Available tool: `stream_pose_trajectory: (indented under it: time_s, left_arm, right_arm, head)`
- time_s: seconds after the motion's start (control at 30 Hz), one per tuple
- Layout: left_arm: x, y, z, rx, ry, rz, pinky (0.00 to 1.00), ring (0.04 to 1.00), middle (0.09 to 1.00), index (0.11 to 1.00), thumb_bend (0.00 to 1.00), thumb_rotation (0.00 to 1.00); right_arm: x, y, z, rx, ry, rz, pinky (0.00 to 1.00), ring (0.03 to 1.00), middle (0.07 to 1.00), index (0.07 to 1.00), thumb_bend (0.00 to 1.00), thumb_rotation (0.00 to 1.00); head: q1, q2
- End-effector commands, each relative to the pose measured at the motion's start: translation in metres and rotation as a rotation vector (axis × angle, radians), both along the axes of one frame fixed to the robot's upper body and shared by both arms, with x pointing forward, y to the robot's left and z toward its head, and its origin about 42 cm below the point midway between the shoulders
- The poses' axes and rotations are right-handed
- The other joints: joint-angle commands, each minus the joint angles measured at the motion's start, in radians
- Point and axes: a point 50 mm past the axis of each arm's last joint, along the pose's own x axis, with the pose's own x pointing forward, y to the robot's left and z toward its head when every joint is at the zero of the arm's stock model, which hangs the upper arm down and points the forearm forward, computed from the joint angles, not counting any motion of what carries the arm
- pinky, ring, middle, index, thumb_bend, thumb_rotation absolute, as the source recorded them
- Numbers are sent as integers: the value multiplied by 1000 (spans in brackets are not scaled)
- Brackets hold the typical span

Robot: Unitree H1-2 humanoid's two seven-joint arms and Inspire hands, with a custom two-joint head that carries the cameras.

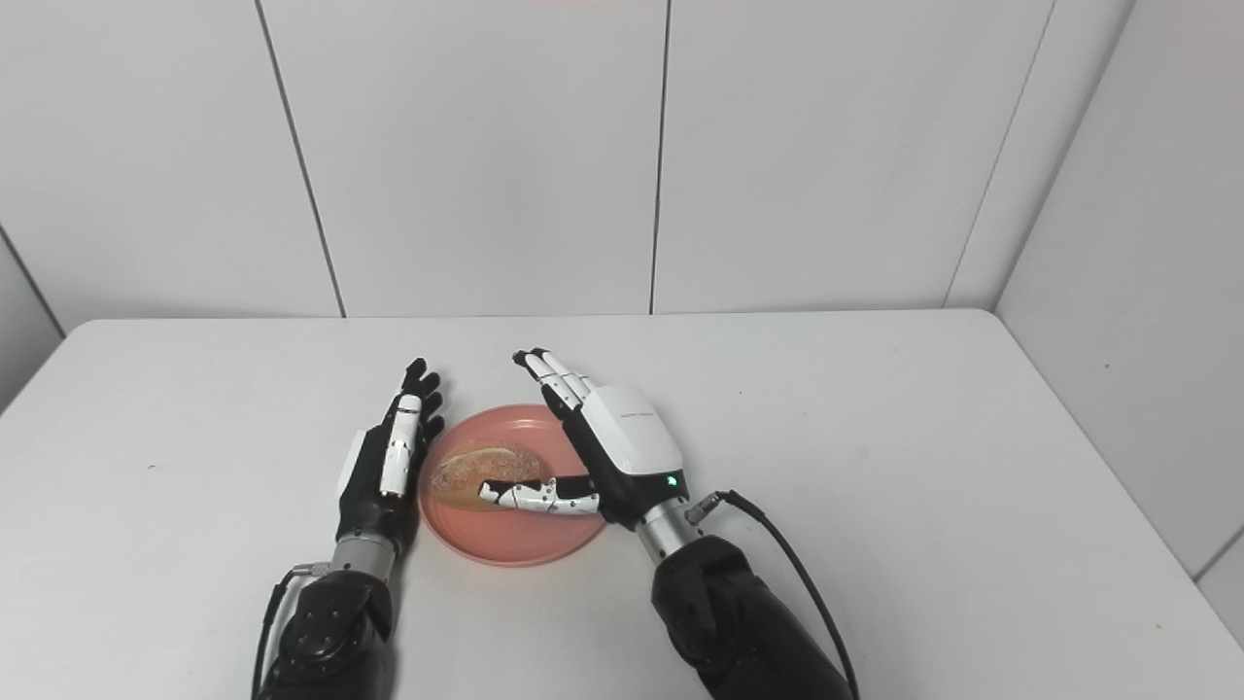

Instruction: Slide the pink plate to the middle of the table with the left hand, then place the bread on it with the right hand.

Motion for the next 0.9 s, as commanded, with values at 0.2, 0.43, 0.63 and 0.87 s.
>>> stream_pose_trajectory:
  time_s: [0.2, 0.43, 0.63, 0.87]
  left_arm:
    - [6, 7, 16, 47, -52, 5, 990, 993, 979, 964, 446, 1000]
    - [5, 15, 18, 96, -64, 4, 994, 994, 980, 964, 453, 1000]
    - [6, 20, 20, 49, -82, -14, 1000, 1000, 999, 985, 416, 1000]
    - [5, 23, 22, 17, -103, -22, 1000, 1000, 999, 988, 404, 1000]
  right_arm:
    - [-1, -10, 16, 110, 35, -22, 835, 943, 995, 997, 630, 790]
    - [-2, -16, 9, 219, 130, -56, 907, 984, 1000, 1000, 578, 803]
    - [-2, -18, 3, 469, 200, -54, 996, 1000, 1000, 1000, 515, 956]
    - [0, -14, 2, 614, 224, -59, 1000, 1000, 1000, 1000, 548, 1000]
  head:
    - [-3, 5]
    - [-11, 13]
    - [-19, 17]
    - [-24, 21]
